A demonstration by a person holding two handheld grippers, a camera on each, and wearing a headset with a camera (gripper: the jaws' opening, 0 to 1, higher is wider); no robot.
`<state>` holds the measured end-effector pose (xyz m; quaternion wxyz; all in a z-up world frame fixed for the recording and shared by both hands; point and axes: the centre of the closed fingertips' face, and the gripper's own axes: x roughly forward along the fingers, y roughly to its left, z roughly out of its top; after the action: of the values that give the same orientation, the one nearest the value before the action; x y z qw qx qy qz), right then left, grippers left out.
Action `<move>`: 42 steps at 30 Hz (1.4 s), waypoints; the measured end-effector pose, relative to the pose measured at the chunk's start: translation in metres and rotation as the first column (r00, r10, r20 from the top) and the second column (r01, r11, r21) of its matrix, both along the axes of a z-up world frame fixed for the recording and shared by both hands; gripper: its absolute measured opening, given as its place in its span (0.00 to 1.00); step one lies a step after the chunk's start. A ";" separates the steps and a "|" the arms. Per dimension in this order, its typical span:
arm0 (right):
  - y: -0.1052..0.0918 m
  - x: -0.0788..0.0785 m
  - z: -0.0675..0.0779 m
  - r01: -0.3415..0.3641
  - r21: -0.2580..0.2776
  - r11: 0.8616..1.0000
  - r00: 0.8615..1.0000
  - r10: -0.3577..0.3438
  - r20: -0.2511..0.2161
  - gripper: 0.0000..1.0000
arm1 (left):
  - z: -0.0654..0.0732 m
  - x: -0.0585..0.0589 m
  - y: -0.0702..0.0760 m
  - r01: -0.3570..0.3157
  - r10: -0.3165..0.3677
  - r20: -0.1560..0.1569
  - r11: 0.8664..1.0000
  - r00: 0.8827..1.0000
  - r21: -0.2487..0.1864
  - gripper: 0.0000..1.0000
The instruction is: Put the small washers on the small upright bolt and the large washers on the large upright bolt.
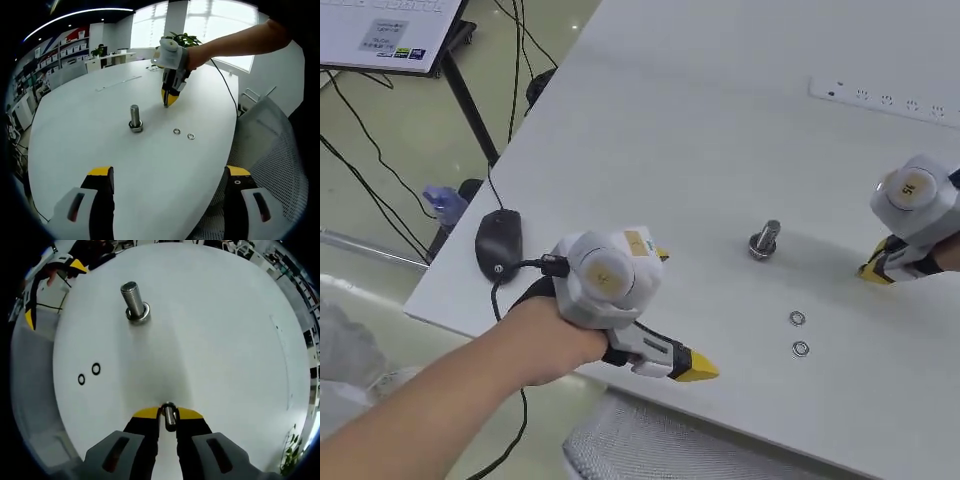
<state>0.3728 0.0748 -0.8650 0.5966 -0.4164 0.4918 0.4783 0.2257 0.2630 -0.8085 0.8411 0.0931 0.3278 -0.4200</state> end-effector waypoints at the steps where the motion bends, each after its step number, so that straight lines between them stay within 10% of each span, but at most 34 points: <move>1: 0.000 0.000 0.000 -0.001 -0.001 1.000 1.000 0.001 -0.001 0.13 | 0.000 0.000 0.000 -0.001 0.001 -0.001 1.000 1.000 -0.001 0.91; 28: 0.005 0.001 0.003 -0.018 0.006 1.000 1.000 0.018 -0.011 0.24 | 0.003 -0.002 0.003 -0.001 0.001 0.000 1.000 1.000 0.005 0.89; 42: 0.024 -0.003 0.038 -0.085 0.052 0.995 0.996 0.083 0.037 0.30 | 0.013 0.000 0.001 0.013 -0.013 0.023 1.000 1.000 0.005 0.89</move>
<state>0.3702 0.0989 -0.8269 0.5953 -0.4289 0.4505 0.5086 0.2254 0.2637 -0.7956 0.8418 0.1020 0.3183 -0.4238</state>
